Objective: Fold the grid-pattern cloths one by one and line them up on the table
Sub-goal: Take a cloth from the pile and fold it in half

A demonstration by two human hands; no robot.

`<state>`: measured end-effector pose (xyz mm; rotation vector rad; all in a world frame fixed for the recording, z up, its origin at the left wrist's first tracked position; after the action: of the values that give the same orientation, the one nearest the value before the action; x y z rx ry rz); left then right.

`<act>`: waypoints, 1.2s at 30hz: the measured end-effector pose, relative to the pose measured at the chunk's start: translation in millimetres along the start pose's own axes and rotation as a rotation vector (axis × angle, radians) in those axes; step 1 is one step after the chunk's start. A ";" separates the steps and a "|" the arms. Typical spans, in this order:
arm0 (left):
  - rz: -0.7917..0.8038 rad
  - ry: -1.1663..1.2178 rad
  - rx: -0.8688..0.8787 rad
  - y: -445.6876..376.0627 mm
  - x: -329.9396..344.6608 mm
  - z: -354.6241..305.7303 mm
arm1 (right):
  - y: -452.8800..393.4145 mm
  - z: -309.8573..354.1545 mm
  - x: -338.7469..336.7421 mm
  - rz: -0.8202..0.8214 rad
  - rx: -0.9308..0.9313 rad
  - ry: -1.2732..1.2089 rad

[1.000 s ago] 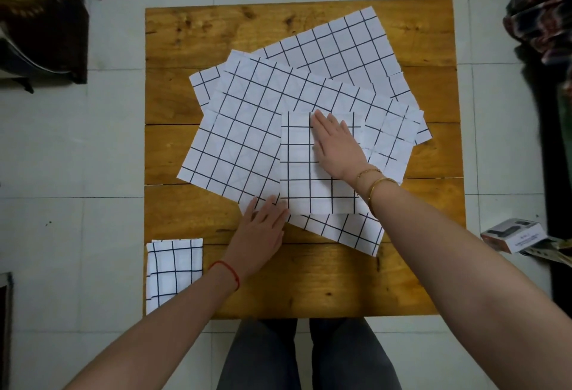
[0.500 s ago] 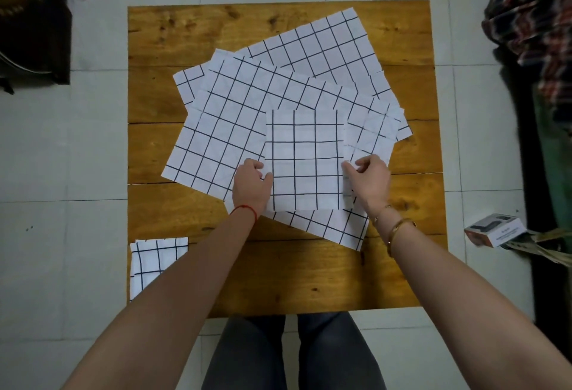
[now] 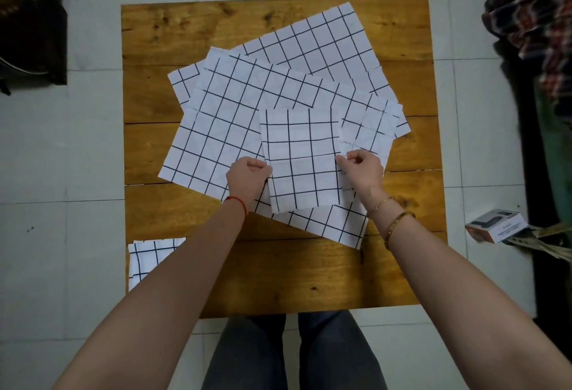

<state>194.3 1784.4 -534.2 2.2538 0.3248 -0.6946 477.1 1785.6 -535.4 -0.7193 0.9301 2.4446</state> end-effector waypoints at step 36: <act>0.075 0.438 0.305 39.9 -60.1 -69.7 | 35.6 74.7 -47.4 -0.001 -0.225 -0.553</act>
<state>188.6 1805.8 -436.4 2.6900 0.3592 -0.2121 470.8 1804.0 -442.0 -0.0857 0.4447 2.5623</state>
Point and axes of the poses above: each hand's wrist, its own y-axis away from the middle knuckle, its own x-axis out of the palm, z = x × y, the point moved 8 cm from there along -y, towards the middle knuckle, and after that the axes turned 8 degrees about -z, right-handed, at the moved point
